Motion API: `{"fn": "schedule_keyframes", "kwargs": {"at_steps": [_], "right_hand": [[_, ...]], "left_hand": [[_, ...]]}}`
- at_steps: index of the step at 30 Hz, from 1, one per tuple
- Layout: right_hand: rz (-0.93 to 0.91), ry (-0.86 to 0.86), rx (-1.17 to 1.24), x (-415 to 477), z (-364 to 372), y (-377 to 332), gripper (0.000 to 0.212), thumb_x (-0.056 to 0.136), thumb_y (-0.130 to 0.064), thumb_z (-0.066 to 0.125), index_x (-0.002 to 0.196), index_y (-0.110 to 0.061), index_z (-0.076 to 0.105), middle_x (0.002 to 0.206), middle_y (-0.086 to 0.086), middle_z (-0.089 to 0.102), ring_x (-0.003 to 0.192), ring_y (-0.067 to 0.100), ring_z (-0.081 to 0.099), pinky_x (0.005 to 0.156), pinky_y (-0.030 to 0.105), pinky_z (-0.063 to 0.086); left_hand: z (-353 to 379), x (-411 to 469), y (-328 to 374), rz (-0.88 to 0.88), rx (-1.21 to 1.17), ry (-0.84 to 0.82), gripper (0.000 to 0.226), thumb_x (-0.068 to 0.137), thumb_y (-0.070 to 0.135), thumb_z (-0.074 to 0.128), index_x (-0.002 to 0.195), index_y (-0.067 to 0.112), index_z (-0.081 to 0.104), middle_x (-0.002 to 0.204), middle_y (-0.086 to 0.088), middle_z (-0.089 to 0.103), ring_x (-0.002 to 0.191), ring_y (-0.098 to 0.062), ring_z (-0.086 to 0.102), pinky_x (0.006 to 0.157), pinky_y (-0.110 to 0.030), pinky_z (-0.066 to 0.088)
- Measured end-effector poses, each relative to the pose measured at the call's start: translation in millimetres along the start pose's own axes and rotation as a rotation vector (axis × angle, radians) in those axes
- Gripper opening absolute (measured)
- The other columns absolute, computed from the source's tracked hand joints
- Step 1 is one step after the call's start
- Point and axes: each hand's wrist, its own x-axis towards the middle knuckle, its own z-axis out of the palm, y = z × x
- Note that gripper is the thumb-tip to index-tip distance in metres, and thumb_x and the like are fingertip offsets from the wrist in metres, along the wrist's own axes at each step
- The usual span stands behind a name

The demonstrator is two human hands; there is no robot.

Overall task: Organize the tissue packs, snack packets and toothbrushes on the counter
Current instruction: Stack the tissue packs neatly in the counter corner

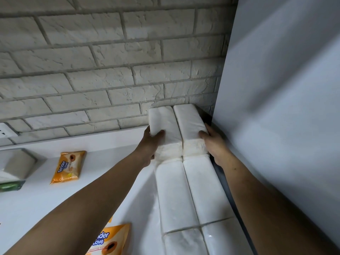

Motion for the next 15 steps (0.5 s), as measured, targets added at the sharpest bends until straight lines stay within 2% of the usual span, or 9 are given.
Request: {"fn": "schedule_keyframes", "kwargs": {"at_steps": [1,5,9,12,14,15], "right_hand": [[0.005,-0.007,-0.002,-1,-1,-2,0.045,0.102,-0.023,0.056,0.145,-0.037,0.053,0.118,-0.015,0.067,0.100,0.000,0.062,0.089,0.024,0.050],[0.016,-0.021,-0.039,-3,-4,-8,0.052,0.103,-0.031,0.056,0.153,-0.035,0.045,0.139,-0.006,0.061,0.114,0.013,0.061,0.105,0.038,0.049],[-0.027,0.025,-0.141,-6,-6,-14,0.060,0.104,-0.035,0.053,0.160,-0.025,0.033,0.160,-0.001,0.040,0.143,0.021,0.043,0.106,0.026,0.033],[-0.106,0.083,-0.255,-6,-6,-25,0.060,0.104,-0.038,0.053,0.158,-0.020,0.036,0.159,0.006,0.043,0.143,0.025,0.044,0.101,0.024,0.034],[-0.173,0.113,-0.330,-9,-3,-36,0.059,0.100,-0.043,0.052,0.152,-0.018,0.045,0.151,0.010,0.052,0.137,0.028,0.050,0.094,0.022,0.041],[-0.200,0.122,-0.336,-11,1,-43,0.060,0.098,-0.046,0.051,0.152,-0.020,0.046,0.150,0.008,0.053,0.137,0.028,0.051,0.098,0.024,0.043]], "left_hand": [[-2,0,0,-0.006,-0.007,-0.011,0.038,0.097,0.048,0.066,0.133,0.044,0.053,0.115,0.011,0.076,0.107,-0.021,0.073,0.093,-0.053,0.058],[-11,-3,1,-0.038,-0.036,-0.028,0.067,0.081,0.063,0.078,0.140,0.049,0.050,0.119,0.012,0.076,0.113,-0.024,0.072,0.099,-0.057,0.055],[-22,-6,4,-0.045,-0.026,0.021,0.099,0.072,0.074,0.076,0.156,0.052,0.029,0.147,0.011,0.058,0.132,-0.027,0.057,0.114,-0.053,0.040],[-34,-8,7,0.001,0.009,0.089,0.090,0.082,0.070,0.071,0.158,0.051,0.027,0.157,0.009,0.044,0.140,-0.027,0.047,0.112,-0.046,0.042],[-47,-13,11,0.062,0.048,0.127,0.086,0.084,0.069,0.070,0.157,0.051,0.030,0.158,0.008,0.045,0.140,-0.026,0.047,0.114,-0.044,0.041],[-54,-17,13,0.098,0.081,0.145,0.087,0.082,0.071,0.069,0.157,0.052,0.030,0.156,0.007,0.048,0.139,-0.026,0.048,0.116,-0.046,0.040]]}}
